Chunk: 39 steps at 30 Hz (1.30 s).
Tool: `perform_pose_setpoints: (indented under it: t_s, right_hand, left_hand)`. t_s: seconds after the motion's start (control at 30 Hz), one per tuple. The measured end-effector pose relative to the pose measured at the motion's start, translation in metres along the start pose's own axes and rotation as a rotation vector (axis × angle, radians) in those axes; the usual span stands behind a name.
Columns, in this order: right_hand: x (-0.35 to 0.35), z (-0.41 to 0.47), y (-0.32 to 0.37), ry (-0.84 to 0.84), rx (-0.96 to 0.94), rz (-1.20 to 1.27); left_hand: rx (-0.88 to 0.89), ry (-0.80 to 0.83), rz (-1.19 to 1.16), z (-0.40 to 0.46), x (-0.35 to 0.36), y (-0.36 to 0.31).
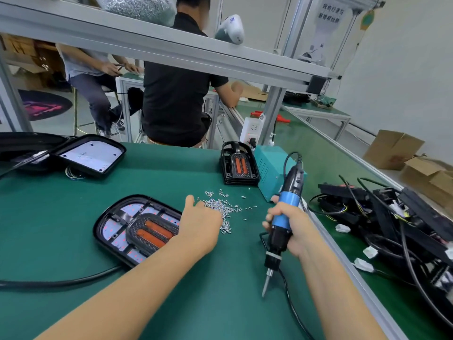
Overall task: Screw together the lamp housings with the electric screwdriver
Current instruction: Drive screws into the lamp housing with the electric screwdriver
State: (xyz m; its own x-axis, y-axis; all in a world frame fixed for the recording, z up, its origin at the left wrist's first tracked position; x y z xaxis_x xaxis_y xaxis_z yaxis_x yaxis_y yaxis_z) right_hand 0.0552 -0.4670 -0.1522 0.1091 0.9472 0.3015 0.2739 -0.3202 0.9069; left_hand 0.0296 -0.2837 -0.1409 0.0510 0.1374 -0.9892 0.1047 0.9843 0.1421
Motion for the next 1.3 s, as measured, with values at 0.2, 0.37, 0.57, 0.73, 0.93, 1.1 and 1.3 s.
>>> perform_pose_setpoints:
  t_s: [0.2,0.37,0.57,0.73,0.93,1.1,1.3]
  right_hand:
    - [0.019,-0.012,0.015,0.089,-0.039,0.232]
    - [0.024,-0.018,0.018,0.060,-0.086,0.244]
    - [0.026,-0.024,0.020,0.043,-0.135,0.263]
    - [0.030,-0.032,0.032,0.069,-0.186,0.323]
    - [0.048,-0.052,0.055,0.103,-0.279,0.362]
    - [0.076,-0.066,0.072,0.167,-0.346,0.553]
    - [0.128,-0.083,0.080,0.273,-0.436,0.702]
  left_hand:
    - [0.019,-0.010,0.041,0.003,-0.001,-0.005]
    - [0.054,-0.043,0.036,0.001,-0.005,-0.011]
    - [0.116,-0.094,0.038,-0.004,-0.008,-0.019]
    - [-0.014,-0.248,-0.594,-0.015,-0.039,0.011]
    - [-0.159,-0.272,-1.382,-0.038,-0.042,0.081]
    - [-0.259,-0.221,-1.649,-0.058,-0.026,0.118]
    - [-0.266,-0.188,-1.876,-0.080,-0.014,0.128]
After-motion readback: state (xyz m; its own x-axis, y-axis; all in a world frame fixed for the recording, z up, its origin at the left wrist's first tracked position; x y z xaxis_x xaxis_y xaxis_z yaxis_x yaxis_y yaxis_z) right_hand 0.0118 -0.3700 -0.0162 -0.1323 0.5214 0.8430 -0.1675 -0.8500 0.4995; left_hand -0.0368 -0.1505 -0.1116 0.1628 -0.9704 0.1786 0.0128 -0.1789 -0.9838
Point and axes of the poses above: each hand's wrist, its own z-axis towards the middle knuckle, its own x-axis out of the palm, y = z × x, the point moved 7 cm from there along z, towards the middle knuckle, and after that the axes turned 1 degree about z, right-handed, at the moved point
